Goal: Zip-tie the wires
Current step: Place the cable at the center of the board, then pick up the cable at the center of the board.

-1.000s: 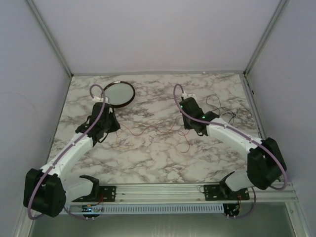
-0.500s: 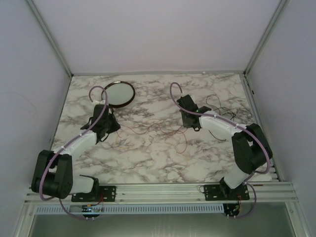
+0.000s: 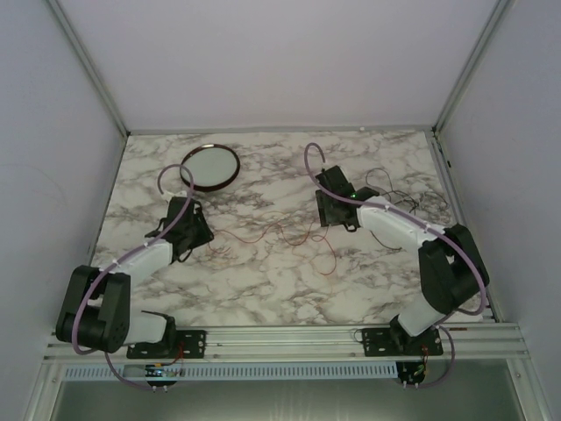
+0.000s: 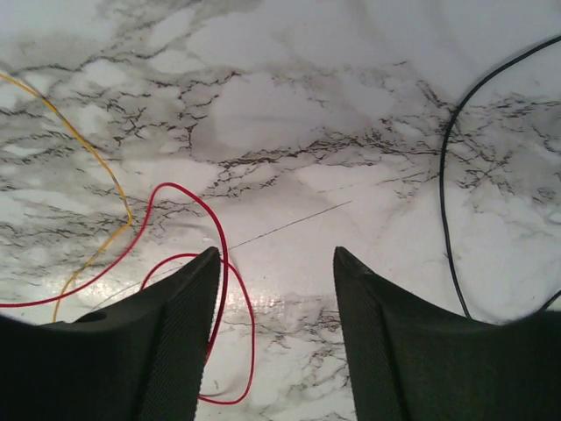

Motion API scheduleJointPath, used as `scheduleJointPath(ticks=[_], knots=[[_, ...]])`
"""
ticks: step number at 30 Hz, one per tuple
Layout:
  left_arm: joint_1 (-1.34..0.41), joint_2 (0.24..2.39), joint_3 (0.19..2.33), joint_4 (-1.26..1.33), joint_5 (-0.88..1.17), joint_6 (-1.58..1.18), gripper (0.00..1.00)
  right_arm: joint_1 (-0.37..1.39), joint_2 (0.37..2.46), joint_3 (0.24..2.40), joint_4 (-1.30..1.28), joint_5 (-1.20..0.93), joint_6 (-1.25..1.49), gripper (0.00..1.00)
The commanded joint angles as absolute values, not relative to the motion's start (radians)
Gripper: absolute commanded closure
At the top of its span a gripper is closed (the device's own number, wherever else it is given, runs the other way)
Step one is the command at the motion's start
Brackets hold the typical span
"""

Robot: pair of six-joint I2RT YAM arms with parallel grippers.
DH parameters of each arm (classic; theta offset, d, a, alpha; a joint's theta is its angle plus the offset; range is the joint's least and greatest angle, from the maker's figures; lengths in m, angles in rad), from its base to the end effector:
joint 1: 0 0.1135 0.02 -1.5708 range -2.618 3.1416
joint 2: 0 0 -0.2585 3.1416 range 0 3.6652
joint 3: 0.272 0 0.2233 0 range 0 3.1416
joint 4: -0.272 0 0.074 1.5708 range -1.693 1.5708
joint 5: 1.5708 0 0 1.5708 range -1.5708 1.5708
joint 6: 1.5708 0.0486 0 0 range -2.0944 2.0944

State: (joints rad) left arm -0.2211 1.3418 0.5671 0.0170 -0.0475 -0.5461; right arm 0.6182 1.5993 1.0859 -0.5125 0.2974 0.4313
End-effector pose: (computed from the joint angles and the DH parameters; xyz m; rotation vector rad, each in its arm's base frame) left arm 0.2405 -0.0517 0.1734 -0.4040 2.3157 -0.3270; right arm 0.2581 0.1661 0.2155 -0.1304 2.5249 0.0261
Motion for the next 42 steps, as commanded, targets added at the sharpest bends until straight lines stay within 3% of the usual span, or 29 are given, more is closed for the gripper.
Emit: scheduleJointPath(ticks=[1,10,17,25,34,42], knots=[[-0.208,1.285,0.600,-0.012,-0.119,-0.528,0.55,0.616,1.514,1.129,-0.526,0.338,0.454,0.43],[-0.169,1.139,0.716,-0.141,-0.166,-0.487,0.31,0.599,1.398,1.082,-0.459,0.395,0.466,0.23],[-0.156,1.046,0.812,-0.144,-0.077,-0.467,0.23,0.547,1.352,1.034,-0.465,0.376,0.448,0.22],[-0.156,0.901,0.841,-0.028,0.105,-0.450,0.14,0.338,1.268,0.916,-0.427,0.375,0.429,0.23],[-0.157,0.869,0.838,0.042,0.241,-0.482,0.13,0.167,1.180,0.886,-0.425,0.417,0.397,0.24],[-0.158,0.903,0.821,0.114,0.326,-0.494,0.11,0.033,1.251,0.865,-0.344,0.325,0.370,0.30]])
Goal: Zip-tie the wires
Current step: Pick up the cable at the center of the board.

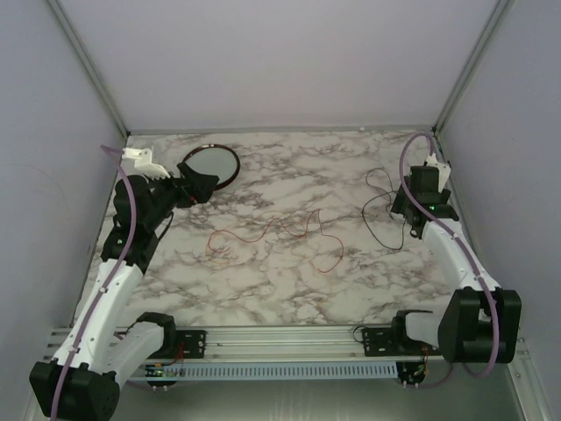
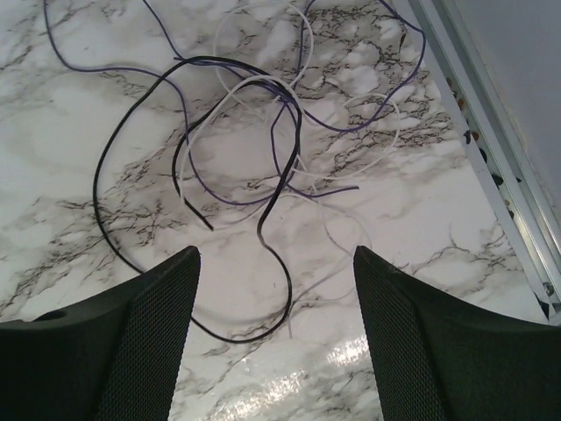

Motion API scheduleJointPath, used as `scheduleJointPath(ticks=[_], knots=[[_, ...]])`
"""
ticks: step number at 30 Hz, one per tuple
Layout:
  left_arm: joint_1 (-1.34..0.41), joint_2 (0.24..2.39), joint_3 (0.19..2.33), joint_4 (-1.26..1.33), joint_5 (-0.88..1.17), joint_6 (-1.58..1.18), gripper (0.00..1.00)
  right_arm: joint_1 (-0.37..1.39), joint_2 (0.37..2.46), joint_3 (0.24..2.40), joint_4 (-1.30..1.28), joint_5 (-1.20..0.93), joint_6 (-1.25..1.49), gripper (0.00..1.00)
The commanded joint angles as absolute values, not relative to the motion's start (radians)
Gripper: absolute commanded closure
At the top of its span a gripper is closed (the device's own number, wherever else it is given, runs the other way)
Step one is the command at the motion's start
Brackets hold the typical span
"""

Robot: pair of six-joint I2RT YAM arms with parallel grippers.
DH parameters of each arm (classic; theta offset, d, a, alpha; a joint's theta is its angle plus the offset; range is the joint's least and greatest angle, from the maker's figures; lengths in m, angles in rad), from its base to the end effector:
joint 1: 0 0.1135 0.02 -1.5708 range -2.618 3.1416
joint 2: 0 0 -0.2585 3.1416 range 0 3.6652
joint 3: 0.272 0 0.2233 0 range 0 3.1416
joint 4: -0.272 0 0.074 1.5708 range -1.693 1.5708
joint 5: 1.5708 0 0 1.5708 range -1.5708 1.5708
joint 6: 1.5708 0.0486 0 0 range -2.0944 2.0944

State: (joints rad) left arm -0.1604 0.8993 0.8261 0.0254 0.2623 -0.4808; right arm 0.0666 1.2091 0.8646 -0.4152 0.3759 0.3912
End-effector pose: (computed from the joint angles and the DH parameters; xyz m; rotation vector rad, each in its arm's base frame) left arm 0.1943 -0.0442 0.3542 -0.0584 1.6624 -0.7024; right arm 0.2383 -0.0020 0.2570 0.5489 2.2066 -0.1990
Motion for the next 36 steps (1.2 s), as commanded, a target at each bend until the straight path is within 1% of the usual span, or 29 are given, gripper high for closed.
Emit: scheduleJointPath(ticks=[1,5,6,7,8,11,12,13,16,19,23,27,32,36], knots=[[-0.158,0.903,0.820,0.122,0.328,-0.497,0.11,0.027,1.269,0.865,-0.327,0.313,0.368,0.31],[-0.158,0.909,0.822,0.129,0.337,-0.502,0.10,0.006,1.337,0.861,-0.270,0.278,0.367,0.37],[-0.158,0.911,0.822,0.130,0.340,-0.502,0.10,0.001,1.351,0.859,-0.254,0.269,0.366,0.42],[-0.158,0.912,0.822,0.134,0.344,-0.505,0.10,-0.001,1.363,0.859,-0.246,0.265,0.367,0.48],[-0.158,0.913,0.821,0.140,0.351,-0.507,0.11,-0.004,1.372,0.860,-0.244,0.264,0.367,0.57],[-0.159,0.925,0.831,0.160,0.382,-0.514,0.11,-0.006,1.354,0.863,-0.254,0.272,0.364,0.90],[-0.159,0.932,0.836,0.166,0.395,-0.516,0.11,-0.005,1.328,0.861,-0.261,0.281,0.365,0.98],[-0.162,0.938,0.846,0.176,0.411,-0.517,0.11,-0.003,1.291,0.860,-0.268,0.296,0.365,1.00],[-0.189,0.974,0.887,0.210,0.446,-0.513,0.11,0.019,1.147,0.850,-0.299,0.352,0.358,1.00],[-0.260,1.039,0.940,0.252,0.470,-0.474,0.11,0.028,0.993,0.838,-0.328,0.370,0.337,1.00],[-0.384,1.165,1.012,0.327,0.469,-0.414,0.09,0.030,0.824,0.837,-0.363,0.329,0.295,1.00],[-0.488,1.297,1.082,0.418,0.448,-0.390,0.07,0.030,0.717,0.890,-0.394,0.285,0.263,1.00],[-0.585,1.467,1.199,0.524,0.440,-0.390,0.06,0.030,0.633,0.965,-0.391,0.109,0.173,1.00],[-0.656,1.614,1.348,0.536,0.455,-0.355,0.06,0.029,0.611,0.977,-0.410,-0.060,0.092,1.00]])
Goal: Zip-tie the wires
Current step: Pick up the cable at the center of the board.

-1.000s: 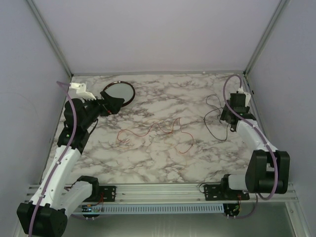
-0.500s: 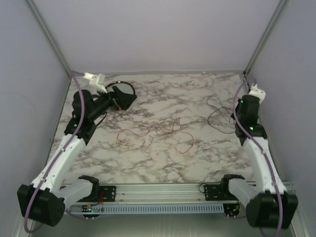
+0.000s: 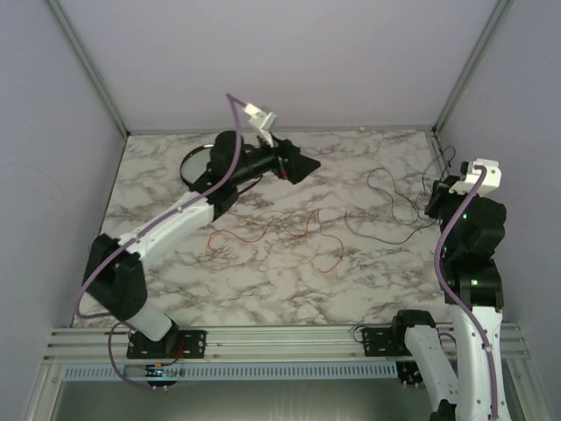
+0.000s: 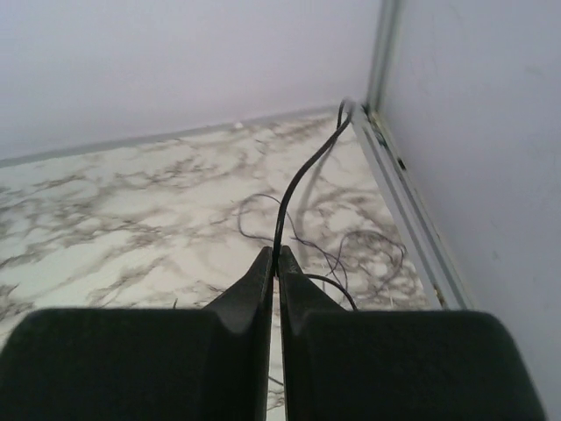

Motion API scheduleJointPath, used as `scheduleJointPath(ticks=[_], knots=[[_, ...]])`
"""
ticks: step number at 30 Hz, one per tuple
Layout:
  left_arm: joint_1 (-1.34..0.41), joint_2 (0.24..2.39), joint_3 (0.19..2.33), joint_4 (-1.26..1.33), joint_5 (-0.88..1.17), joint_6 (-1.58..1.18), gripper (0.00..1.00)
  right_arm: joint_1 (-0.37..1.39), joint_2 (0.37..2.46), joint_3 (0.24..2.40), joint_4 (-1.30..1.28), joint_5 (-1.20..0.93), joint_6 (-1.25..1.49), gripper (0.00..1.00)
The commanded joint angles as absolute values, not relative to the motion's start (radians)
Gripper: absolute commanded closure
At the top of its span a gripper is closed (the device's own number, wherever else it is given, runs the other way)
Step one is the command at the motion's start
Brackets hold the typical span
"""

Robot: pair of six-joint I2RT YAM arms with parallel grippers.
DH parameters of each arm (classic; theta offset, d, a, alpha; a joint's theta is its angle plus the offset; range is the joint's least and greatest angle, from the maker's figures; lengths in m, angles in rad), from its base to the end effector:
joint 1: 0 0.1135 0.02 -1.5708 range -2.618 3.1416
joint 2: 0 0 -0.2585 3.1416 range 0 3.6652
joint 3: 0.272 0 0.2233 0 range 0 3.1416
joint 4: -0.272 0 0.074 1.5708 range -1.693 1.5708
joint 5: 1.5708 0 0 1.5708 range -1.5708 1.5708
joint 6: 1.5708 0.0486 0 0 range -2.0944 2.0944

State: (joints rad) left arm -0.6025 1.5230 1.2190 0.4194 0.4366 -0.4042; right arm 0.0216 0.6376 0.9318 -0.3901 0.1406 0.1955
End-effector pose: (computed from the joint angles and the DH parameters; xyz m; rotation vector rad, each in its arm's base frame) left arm 0.2752 -0.2142 0.3782 0.5288 1.4797 -1.1220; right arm 0.1224 -0.0042 0.3755 0.2503 1.6470 0.0472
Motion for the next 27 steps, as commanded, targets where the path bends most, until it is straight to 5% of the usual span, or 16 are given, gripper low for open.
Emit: scheduleJointPath(ticks=[1,20,27], knots=[[-0.670,1.656,1.384,0.541,0.464,-0.352,0.06,0.030,0.606,0.969,-0.413,-0.088,0.083,1.00],[-0.815,2.154,1.830,0.592,0.505,-0.408,0.09,0.029,0.590,0.953,-0.426,-0.321,0.059,1.00],[-0.835,2.224,1.902,0.598,0.527,-0.435,0.26,0.030,0.588,0.956,-0.419,-0.350,0.069,1.00]])
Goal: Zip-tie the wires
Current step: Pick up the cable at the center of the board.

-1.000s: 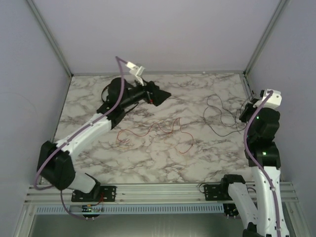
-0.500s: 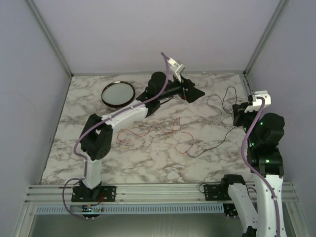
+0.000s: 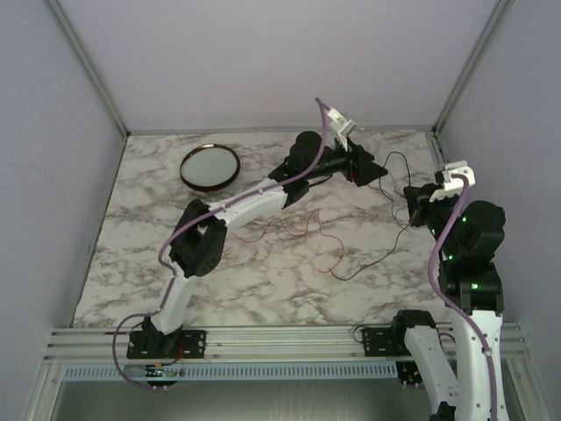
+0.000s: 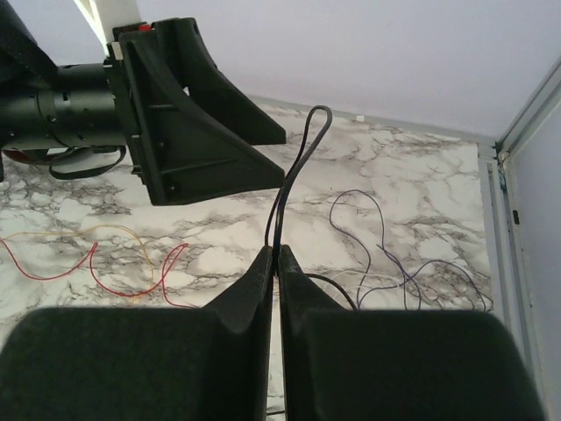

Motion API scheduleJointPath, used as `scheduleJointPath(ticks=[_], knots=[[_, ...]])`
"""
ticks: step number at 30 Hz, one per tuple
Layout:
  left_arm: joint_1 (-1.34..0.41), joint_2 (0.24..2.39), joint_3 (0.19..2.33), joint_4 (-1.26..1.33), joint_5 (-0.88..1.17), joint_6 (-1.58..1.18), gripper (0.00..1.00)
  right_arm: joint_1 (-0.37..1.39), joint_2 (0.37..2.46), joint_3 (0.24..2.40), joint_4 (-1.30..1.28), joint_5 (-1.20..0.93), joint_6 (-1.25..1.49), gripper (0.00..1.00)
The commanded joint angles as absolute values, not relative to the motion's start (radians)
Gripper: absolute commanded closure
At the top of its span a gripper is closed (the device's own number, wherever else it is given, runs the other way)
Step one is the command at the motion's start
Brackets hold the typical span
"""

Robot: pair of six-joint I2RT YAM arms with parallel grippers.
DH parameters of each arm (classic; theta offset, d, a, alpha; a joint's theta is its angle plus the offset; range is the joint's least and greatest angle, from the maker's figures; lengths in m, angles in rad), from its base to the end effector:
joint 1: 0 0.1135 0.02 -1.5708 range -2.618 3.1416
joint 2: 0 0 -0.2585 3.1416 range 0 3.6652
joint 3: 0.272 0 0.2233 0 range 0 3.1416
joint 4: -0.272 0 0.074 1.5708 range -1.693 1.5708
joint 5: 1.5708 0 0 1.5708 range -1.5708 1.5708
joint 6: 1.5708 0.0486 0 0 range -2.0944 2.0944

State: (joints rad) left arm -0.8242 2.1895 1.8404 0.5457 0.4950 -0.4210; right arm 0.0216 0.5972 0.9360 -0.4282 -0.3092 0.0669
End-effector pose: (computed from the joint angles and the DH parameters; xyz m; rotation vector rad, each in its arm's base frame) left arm 0.3274 -0.3879 0.3297 0.7407 1.3546 -1.3516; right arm 0.1086 0.0171 0.3762 -0.1976 1.6542 0.3235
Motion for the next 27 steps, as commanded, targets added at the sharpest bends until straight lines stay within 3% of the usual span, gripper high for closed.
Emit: scheduleJointPath(ticks=[1,6,8,10,13,23,26,27], knots=[[-0.839,2.235,1.912,0.600,0.528,-0.438,0.27,0.029,0.586,0.954,-0.415,-0.354,0.074,1.00],[-0.855,2.286,1.968,0.579,0.525,-0.442,0.35,0.030,0.583,0.953,-0.403,-0.367,0.088,1.00],[-0.859,2.300,1.993,0.550,0.526,-0.435,0.51,0.030,0.582,0.952,-0.403,-0.359,0.089,1.00],[-0.859,2.291,1.998,0.526,0.524,-0.423,0.76,0.030,0.578,0.950,-0.403,-0.331,0.089,1.00],[-0.860,2.246,1.988,0.454,0.493,-0.371,1.00,0.029,0.578,0.945,-0.402,-0.293,0.089,1.00],[-0.859,2.052,2.164,0.023,0.378,-0.228,1.00,0.030,0.580,0.742,-0.197,-0.334,0.224,0.96],[-0.863,2.020,2.216,-0.037,0.375,-0.267,1.00,0.031,0.576,0.674,-0.101,-0.355,0.272,0.85],[-0.865,2.017,2.241,-0.053,0.374,-0.284,1.00,0.031,0.575,0.656,-0.079,-0.366,0.282,0.74]])
